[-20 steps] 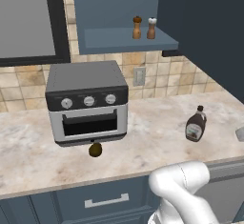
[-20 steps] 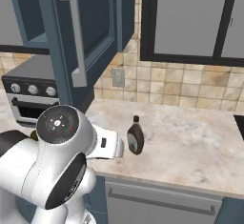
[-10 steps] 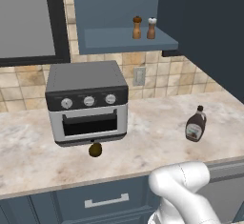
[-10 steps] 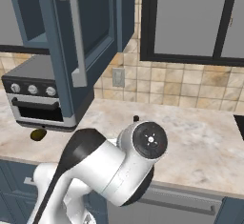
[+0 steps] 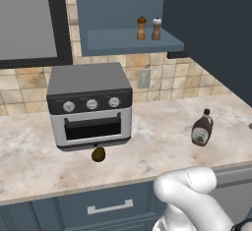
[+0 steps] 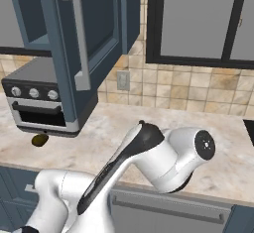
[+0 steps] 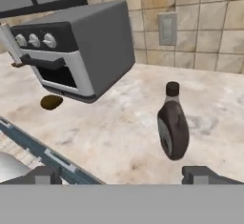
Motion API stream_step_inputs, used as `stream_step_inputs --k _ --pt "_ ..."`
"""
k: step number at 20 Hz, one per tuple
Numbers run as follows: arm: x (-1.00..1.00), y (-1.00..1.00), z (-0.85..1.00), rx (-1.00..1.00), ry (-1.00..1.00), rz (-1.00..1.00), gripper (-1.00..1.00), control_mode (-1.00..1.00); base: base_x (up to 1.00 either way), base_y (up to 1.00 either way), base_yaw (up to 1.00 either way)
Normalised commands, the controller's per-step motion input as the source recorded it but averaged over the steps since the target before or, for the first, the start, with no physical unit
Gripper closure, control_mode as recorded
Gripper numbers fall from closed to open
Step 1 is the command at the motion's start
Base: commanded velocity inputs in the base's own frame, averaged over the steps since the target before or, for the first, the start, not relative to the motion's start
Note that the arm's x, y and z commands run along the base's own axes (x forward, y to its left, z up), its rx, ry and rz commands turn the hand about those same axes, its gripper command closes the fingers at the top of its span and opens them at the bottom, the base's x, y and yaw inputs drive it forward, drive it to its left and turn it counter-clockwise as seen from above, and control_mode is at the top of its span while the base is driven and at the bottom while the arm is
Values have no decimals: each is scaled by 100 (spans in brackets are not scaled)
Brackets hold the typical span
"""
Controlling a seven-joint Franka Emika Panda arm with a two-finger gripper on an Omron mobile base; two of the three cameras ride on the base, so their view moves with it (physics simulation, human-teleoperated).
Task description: There are various items on the counter. Only move the condiments/shakers into the cabinet.
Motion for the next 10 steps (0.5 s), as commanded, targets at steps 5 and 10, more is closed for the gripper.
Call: stream_step_inputs --k 5,10 --pt "54 -4 -33 8 -12 17 -100 -100 0 0 0" --pt "25 0 -38 0 -31 16 -100 -100 0 0 0"
